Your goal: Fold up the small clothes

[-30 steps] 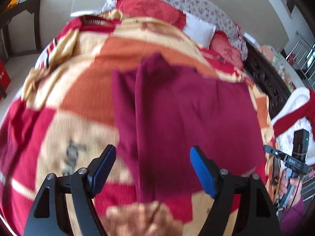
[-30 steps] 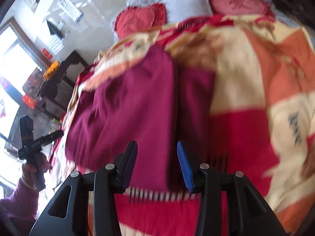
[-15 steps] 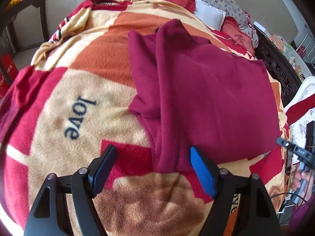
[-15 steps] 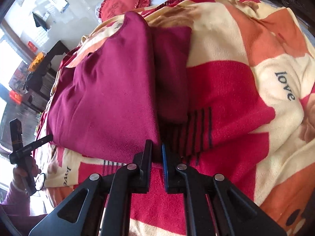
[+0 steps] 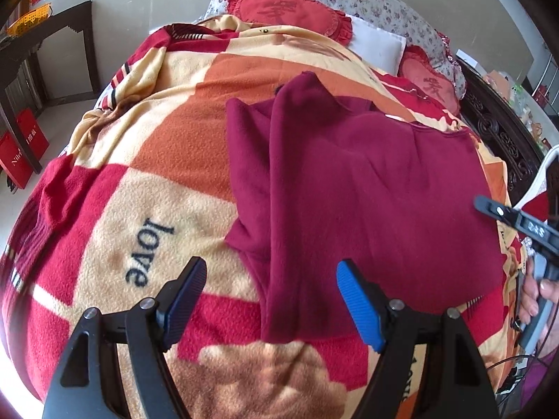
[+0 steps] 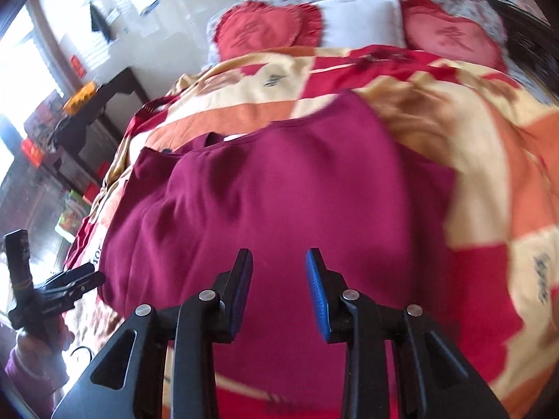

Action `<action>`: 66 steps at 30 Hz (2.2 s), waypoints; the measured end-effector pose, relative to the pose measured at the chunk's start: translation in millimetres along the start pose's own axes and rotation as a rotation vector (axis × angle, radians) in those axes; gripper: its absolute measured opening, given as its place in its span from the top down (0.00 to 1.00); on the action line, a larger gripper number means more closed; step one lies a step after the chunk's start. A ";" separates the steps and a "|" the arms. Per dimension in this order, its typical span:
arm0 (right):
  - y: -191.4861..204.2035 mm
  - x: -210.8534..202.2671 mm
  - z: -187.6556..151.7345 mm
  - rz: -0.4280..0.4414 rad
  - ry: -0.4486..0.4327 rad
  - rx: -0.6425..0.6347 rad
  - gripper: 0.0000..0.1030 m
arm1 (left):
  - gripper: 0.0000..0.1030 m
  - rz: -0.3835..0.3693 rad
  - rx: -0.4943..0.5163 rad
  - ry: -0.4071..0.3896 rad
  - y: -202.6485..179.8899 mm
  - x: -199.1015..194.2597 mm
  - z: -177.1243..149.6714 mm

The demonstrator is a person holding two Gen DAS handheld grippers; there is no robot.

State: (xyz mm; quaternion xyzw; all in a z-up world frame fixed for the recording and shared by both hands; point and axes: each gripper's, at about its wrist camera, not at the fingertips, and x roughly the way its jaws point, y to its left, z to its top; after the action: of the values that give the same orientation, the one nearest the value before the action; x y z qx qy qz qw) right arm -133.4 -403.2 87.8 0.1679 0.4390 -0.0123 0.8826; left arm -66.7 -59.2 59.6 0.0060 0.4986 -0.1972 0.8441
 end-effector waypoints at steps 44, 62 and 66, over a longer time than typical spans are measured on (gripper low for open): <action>164.8 182.1 86.7 0.125 0.060 -0.179 0.91 | 0.13 -0.062 -0.103 0.031 14.9 36.8 -2.8; 211.9 167.4 70.4 0.135 0.161 -0.328 0.80 | 0.12 -0.080 -0.093 0.022 13.1 31.0 -12.0; 223.3 182.6 74.1 -0.022 0.060 -0.441 0.85 | 0.12 -0.104 -0.108 0.017 18.2 28.1 -15.1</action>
State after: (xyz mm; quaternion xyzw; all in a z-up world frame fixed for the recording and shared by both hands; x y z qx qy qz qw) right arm 73.6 -192.4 50.7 -0.0338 0.4588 0.0796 0.8843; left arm -61.3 -48.5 24.9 -0.0640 0.5152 -0.2135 0.8276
